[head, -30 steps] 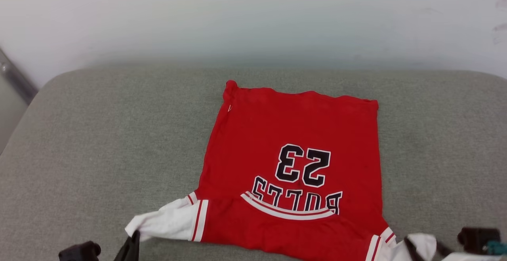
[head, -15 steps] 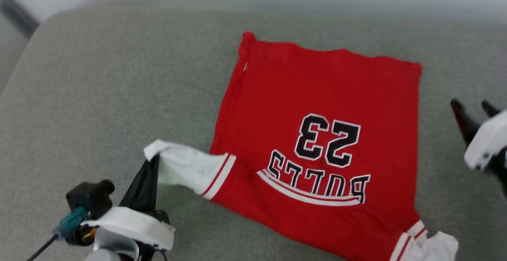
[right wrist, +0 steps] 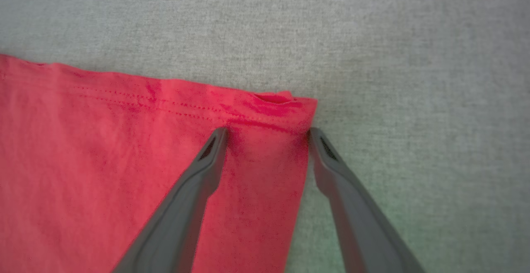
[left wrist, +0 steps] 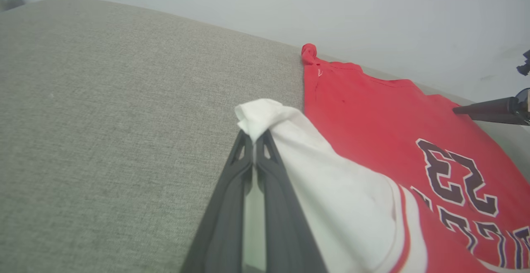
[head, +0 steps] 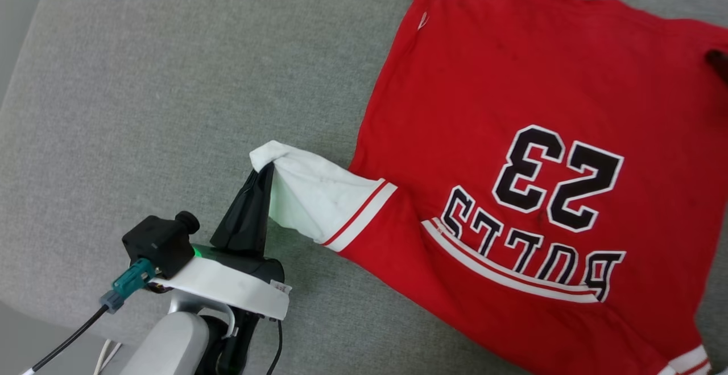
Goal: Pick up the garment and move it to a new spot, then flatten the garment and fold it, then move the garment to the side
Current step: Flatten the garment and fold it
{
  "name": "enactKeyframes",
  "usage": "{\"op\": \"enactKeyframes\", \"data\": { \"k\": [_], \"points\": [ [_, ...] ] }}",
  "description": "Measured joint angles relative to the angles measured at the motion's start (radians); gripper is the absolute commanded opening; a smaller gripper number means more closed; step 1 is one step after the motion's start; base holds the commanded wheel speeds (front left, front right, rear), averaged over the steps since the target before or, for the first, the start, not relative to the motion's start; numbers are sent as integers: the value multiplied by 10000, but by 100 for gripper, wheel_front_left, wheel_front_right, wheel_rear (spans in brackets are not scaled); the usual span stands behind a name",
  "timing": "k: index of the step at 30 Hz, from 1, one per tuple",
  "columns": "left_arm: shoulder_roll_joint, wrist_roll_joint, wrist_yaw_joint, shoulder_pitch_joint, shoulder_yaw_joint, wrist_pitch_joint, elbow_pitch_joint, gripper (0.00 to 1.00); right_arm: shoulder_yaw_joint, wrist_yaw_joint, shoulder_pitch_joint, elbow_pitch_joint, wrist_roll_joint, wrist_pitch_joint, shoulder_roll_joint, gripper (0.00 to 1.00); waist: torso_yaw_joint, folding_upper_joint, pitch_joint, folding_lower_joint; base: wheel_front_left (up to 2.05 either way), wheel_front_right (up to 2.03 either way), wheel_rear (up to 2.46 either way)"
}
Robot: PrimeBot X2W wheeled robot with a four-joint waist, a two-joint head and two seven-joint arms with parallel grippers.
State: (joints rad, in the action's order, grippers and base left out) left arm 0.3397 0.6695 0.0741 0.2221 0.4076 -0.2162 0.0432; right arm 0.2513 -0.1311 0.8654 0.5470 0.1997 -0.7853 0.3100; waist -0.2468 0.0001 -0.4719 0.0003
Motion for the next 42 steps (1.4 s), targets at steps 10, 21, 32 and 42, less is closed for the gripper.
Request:
{"op": "enactKeyframes", "data": {
  "k": [10,21,32,42],
  "points": [
    [-234,-67,-211,262,128,-173,-470,0,1032,-8,943,865,-731,-1275,35,39,-514,0,-591,-3,0,0,0],
    [-61,0,-71,-53,33,-163,-968,0,-104,-2,322,190,-917,-757,282,0,-221,0,417,-2,0,0,0],
    [502,439,445,-1497,-430,94,-1225,0,-867,-4,-2809,-2823,660,-1237,1668,0,703,0,2520,-3,0,0,0],
    [782,727,849,-2636,-656,201,-1377,0,33,-2,-8651,-5175,1383,-1965,675,0,1989,0,4128,-4,0,0,0]
  ]
}}
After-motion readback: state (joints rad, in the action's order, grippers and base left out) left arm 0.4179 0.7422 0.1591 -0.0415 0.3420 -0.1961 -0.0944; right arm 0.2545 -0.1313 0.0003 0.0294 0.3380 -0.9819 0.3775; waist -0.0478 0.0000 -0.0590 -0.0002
